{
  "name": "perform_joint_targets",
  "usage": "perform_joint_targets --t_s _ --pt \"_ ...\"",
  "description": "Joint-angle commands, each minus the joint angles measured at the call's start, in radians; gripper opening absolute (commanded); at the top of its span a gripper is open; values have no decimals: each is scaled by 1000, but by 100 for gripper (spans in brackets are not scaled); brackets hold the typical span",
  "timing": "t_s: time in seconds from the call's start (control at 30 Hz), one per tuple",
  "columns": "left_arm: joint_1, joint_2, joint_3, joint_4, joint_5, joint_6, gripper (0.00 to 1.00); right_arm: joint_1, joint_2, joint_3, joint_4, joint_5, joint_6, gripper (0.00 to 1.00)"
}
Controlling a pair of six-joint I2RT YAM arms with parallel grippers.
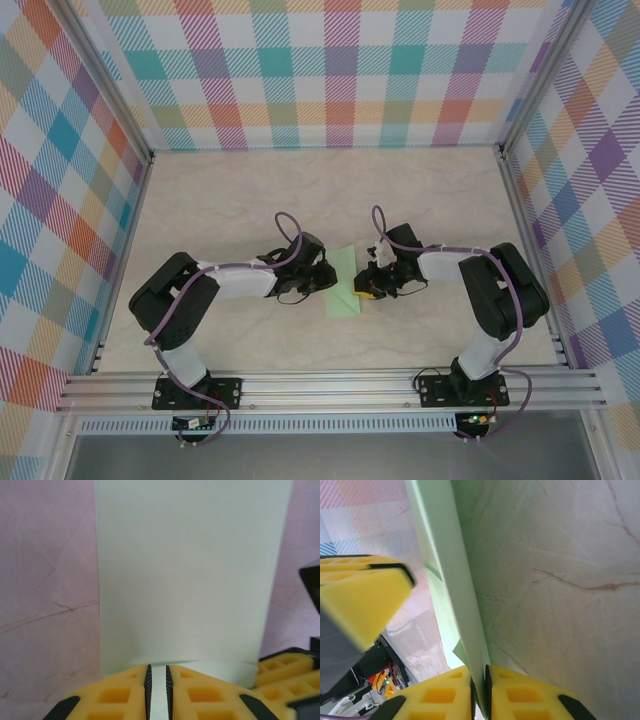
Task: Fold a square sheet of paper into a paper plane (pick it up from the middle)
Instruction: Turn over the paper at the center of the table.
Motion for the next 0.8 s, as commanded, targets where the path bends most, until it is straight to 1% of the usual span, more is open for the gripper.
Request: perform_joint_targets --t_s 0.0,0.03,0.2,0.27,0.37,0.43,0.53,0.63,0.67,0.73,0.77 --pt "-9 -124 -33 21 -41 0 21 2 -31 36 -58 -2 -50 13" --pt "-9 -152 -41 8 -56 1 25 2 -42 42 -78 12 -57 12" --pt "-10 -283 -79 -68 -134 12 29 2 -112 85 -203 89 -93 8" --pt "-9 -340 -100 -96 -168 11 31 2 -156 108 -278 147 -107 8" --pt "-8 -431 -136 -145 -238 3 34 4 -239 160 -433 280 -144 8" --pt "-6 -484 -159 -170 -276 -2 37 6 -285 201 -555 422 -153 8" --pt "0 -553 -194 -198 -313 -2 40 38 -341 294 -764 715 -152 8" --pt "11 -601 -225 -207 -333 -7 42 90 -345 391 -977 1025 -92 5" --pt "16 -615 -236 -207 -335 -9 42 105 -332 421 -1038 1106 -59 5" --pt "25 -642 -250 -215 -347 -13 43 139 -306 459 -1110 1173 -24 5" --pt "28 -656 -255 -219 -352 -14 44 165 -285 474 -1132 1198 2 6"
